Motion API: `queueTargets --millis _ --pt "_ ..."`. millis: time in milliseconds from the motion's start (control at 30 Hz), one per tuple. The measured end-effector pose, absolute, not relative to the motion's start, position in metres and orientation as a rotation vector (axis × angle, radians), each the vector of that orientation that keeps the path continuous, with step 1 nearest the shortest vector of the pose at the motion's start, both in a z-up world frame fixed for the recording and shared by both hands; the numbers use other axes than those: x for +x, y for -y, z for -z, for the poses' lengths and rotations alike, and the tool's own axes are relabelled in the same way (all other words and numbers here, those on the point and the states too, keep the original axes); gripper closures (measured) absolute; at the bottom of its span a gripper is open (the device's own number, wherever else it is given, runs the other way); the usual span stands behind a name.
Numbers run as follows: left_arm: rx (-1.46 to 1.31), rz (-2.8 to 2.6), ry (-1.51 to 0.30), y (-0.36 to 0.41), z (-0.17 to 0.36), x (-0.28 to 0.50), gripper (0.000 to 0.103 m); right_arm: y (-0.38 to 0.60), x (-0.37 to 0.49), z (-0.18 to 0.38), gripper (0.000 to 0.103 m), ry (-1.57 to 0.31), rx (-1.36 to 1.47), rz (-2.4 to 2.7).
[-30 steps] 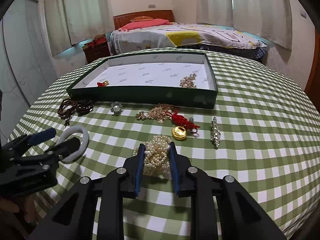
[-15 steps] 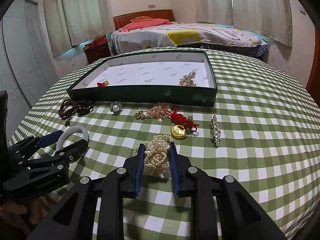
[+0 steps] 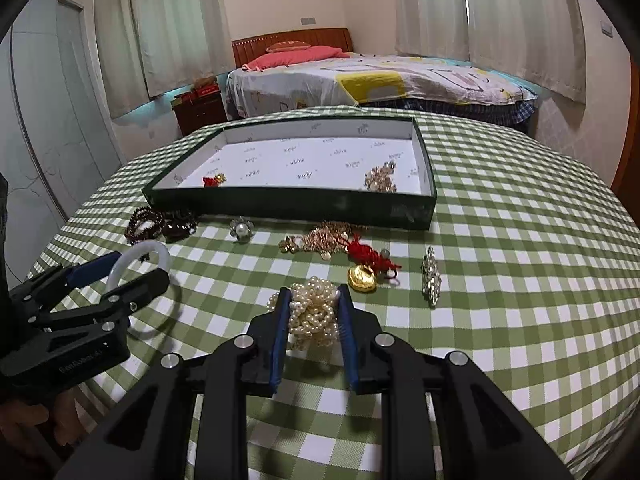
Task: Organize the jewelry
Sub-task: 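Grasp the jade bangle with the left tool while the right tool grasps the pearl strand, then carry the bangle and pearl strand into the box and open both tools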
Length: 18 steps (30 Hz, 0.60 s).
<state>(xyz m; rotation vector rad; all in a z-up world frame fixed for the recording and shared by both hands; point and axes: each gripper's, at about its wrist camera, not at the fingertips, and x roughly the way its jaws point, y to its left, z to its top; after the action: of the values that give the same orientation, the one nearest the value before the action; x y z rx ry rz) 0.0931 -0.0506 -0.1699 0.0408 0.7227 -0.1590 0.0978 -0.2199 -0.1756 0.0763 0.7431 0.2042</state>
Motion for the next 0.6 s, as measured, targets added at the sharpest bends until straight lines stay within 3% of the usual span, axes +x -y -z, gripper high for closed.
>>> queueTargets --millis 600 --pt "-0.024 0.174 -0.58 0.051 0.098 0.172 0.034 0.241 0.177 0.106 0.079 -0.567 0.084 -0.157"
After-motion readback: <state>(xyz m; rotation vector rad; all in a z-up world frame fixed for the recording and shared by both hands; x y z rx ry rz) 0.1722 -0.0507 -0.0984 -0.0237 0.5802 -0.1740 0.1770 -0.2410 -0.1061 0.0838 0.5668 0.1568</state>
